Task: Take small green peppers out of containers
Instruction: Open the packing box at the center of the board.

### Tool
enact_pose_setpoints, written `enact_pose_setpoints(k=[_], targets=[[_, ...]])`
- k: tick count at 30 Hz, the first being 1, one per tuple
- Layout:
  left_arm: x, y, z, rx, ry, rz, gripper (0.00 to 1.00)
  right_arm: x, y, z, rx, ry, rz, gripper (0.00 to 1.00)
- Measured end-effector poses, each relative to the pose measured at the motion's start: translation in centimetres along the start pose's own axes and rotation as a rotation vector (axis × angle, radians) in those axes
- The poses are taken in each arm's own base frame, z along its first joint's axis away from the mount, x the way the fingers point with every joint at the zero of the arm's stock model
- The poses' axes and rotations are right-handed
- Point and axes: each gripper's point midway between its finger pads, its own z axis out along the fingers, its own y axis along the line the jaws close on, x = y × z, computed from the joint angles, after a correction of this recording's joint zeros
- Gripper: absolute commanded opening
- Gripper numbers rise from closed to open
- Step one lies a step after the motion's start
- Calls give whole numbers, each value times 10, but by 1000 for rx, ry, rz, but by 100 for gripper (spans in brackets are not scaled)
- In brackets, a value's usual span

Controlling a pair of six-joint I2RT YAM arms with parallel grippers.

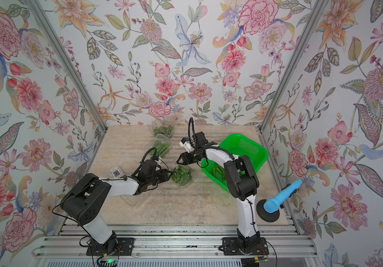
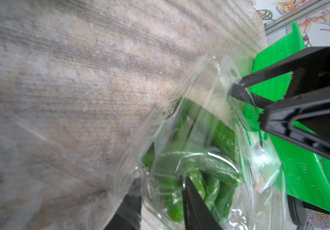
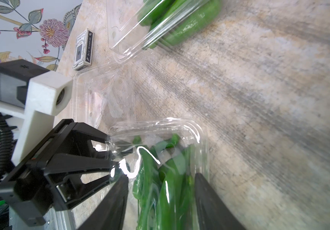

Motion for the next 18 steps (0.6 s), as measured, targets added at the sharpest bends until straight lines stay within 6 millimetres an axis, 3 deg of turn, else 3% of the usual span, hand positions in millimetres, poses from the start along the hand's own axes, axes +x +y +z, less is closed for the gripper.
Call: enact_pose_setpoints(k=[6,13,16,18], targets=[[0,1,-1,-7,2,-1,28,14,10,-20,85,-10,-47,66],[-2,1,-1,-23,6,-3,28,1,53,-65,217,-124,-205,63],[-4,1,-1,-30,2,-4,28,5,65,-62,282,-120,-265,60],[-4,2,-1,-34,1,-7,28,22,69,-49,317,-79,-291,57]])
